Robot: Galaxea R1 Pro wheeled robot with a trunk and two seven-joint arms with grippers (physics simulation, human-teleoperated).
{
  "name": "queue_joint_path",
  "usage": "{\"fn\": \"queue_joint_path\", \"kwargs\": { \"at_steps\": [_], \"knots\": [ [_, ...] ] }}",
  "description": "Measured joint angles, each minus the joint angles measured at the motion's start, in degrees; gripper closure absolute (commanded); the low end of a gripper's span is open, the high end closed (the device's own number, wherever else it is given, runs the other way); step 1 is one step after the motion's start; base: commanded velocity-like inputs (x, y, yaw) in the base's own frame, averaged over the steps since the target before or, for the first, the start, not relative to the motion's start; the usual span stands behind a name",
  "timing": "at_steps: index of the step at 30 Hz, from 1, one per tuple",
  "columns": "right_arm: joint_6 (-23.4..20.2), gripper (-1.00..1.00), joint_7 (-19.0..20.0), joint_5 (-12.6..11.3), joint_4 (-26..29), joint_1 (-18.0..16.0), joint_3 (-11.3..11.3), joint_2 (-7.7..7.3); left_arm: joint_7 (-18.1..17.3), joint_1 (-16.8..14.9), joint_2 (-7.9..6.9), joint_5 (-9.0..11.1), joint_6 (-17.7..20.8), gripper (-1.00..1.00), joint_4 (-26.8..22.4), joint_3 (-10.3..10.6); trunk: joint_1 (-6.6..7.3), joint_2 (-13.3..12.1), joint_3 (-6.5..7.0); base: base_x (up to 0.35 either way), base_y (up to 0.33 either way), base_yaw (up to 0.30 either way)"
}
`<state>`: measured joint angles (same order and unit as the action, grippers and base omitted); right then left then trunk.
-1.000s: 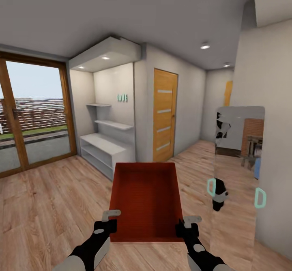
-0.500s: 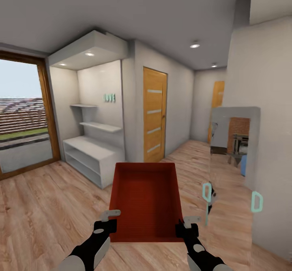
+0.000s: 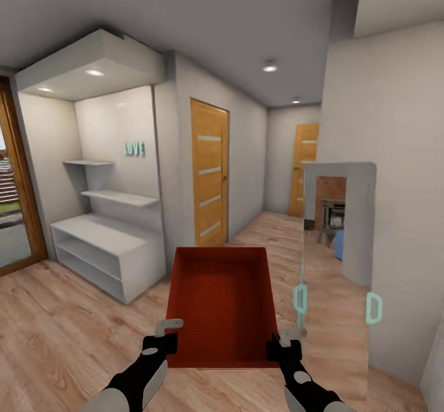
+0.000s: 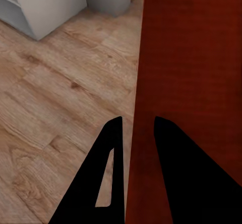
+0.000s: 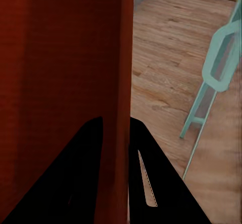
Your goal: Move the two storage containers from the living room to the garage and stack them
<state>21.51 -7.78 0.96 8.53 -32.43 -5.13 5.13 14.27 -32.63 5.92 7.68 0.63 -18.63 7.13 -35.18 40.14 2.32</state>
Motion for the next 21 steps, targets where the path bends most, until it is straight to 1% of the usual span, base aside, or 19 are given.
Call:
{"fn": "queue_joint_path", "kwargs": {
  "at_steps": [7, 9, 21],
  "knots": [
    [0.2, 1.00, 0.0, 0.0, -0.1, 0.0, 0.0, 0.00, 0.0, 0.0, 0.00, 0.0, 0.0, 1.00, 0.0, 0.0, 0.00, 0.0, 0.00, 0.322, 0.114, -0.280],
    [0.1, 1.00, 0.0, 0.0, 0.0, 0.0, 0.1, -0.01, 0.0, 0.0, 0.02, -0.1, -0.1, 1.00, 0.0, 0.0, 0.00, 0.0, 0.00, 0.322, 0.114, -0.159],
    [0.1, 1.00, 0.0, 0.1, 0.0, 0.0, 0.0, 0.00, 0.0, 0.0, -0.03, 0.1, 0.0, 1.00, -0.1, 0.1, 0.00, 0.0, 0.00, 0.322, 0.114, -0.014]
  ]
}}
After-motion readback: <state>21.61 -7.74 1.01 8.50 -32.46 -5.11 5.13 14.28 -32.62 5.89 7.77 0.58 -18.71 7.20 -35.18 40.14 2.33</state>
